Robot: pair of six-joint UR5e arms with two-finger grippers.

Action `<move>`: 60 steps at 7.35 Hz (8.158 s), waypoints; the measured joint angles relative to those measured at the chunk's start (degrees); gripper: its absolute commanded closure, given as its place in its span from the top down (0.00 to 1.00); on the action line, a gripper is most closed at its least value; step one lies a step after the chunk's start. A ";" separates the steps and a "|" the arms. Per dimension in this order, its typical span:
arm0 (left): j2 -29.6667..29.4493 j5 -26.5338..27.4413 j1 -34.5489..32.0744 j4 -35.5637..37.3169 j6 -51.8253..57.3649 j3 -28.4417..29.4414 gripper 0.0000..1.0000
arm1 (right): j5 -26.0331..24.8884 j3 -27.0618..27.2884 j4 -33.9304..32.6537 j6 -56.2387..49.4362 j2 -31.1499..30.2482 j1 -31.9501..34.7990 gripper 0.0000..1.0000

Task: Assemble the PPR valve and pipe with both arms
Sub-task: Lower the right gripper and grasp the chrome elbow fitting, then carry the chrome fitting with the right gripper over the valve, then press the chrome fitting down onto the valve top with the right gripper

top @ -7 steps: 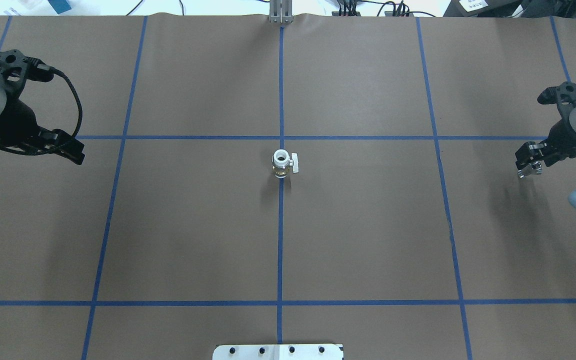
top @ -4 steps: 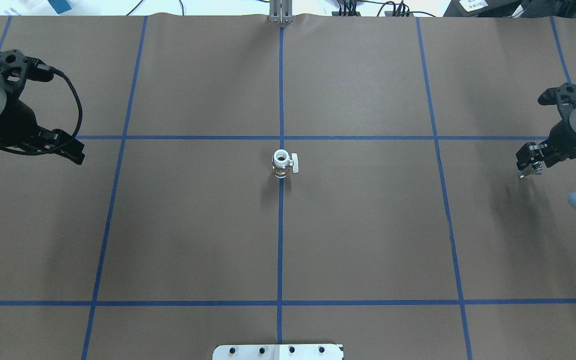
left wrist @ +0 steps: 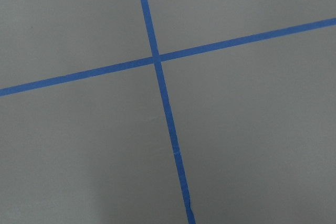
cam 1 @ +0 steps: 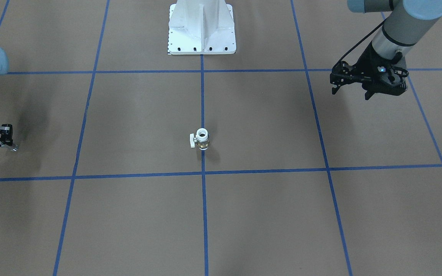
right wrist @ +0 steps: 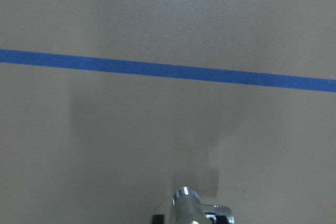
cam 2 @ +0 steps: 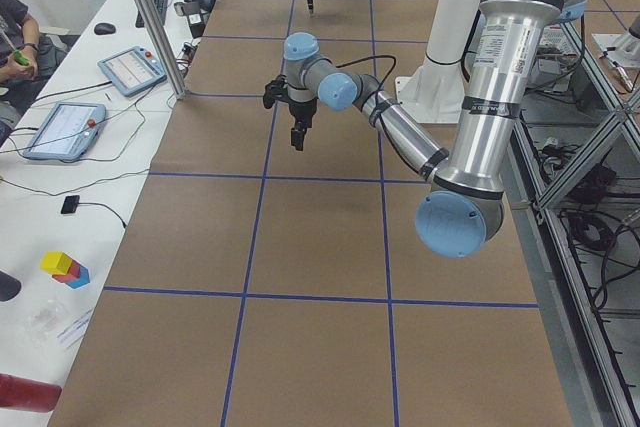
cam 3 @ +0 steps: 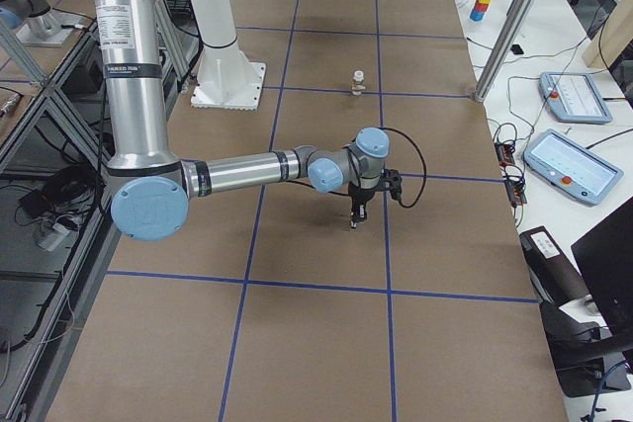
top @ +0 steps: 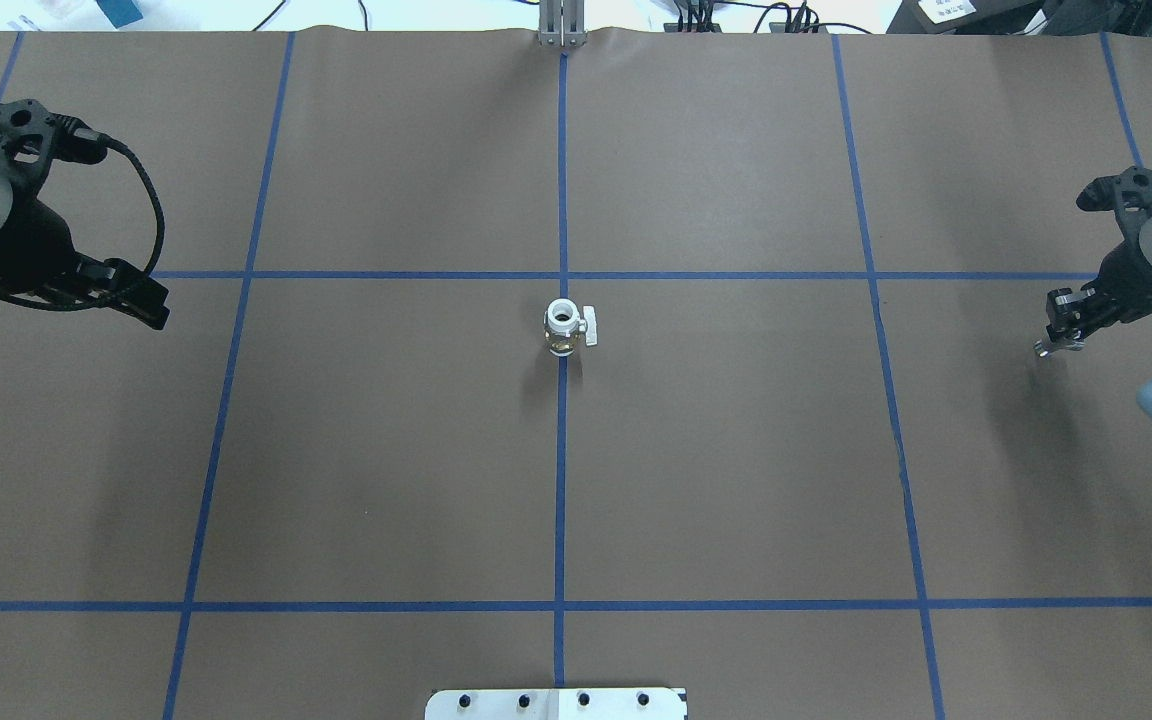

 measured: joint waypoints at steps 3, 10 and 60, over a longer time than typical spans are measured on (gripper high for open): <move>-0.03 -0.01 0.00 0.00 0.00 0.00 0.99 | 0.13 0.83 -0.13 0.23 0.44 0.06 0.00; 0.11 0.08 -0.08 0.00 0.14 0.41 0.99 | 0.39 8.45 -14.82 15.19 18.46 -3.81 0.00; 0.02 0.08 0.00 -0.10 1.09 1.33 0.99 | -11.87 -15.12 -26.63 38.56 55.05 -24.91 0.99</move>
